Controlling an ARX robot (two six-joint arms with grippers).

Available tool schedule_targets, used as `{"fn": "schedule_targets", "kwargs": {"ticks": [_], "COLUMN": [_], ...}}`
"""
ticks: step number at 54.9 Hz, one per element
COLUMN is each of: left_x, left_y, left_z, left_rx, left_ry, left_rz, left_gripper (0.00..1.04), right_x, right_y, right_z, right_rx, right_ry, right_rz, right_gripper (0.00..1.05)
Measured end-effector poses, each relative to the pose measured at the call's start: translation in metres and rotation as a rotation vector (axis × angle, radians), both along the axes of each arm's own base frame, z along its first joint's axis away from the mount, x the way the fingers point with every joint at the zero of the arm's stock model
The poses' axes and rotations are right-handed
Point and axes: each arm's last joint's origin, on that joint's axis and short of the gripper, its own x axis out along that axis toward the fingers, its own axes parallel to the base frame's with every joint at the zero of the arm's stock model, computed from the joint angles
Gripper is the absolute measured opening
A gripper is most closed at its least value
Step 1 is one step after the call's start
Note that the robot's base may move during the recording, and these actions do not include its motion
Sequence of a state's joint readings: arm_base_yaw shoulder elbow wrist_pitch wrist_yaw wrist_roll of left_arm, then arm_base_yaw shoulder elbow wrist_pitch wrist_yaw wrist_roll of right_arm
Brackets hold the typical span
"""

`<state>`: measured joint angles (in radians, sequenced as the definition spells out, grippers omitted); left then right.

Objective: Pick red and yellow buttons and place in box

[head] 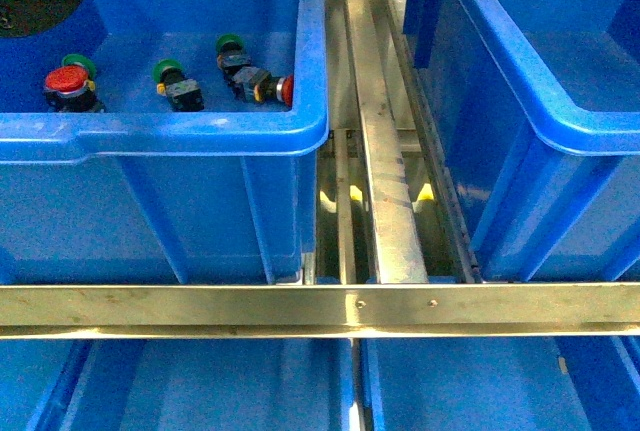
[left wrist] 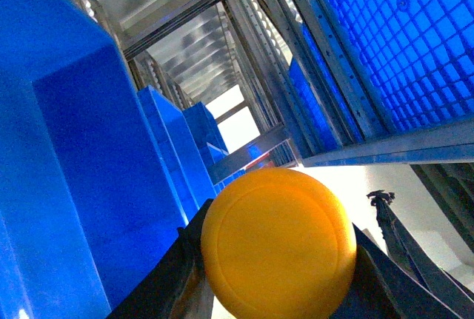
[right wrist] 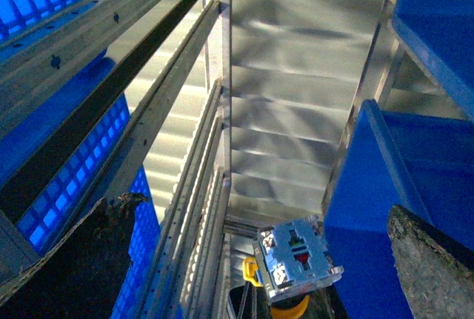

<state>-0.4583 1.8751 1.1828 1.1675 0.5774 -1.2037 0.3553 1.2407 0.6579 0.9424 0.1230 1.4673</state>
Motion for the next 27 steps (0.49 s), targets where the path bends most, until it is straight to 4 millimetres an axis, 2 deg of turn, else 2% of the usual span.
{"fn": "schedule_targets", "kwargs": {"ticks": [27], "left_x": [-0.001], "left_y": [-0.014], "left_z": [-0.003], "left_rx": [-0.009], "left_ry": [0.027], "left_rz": [-0.036], "left_gripper": [0.32], "right_x": [0.006], "right_y": [0.005], "right_z": [-0.009], "right_rx": [0.006], "right_ry": [0.043], "right_rz": [-0.014], "right_gripper": [0.99]}}
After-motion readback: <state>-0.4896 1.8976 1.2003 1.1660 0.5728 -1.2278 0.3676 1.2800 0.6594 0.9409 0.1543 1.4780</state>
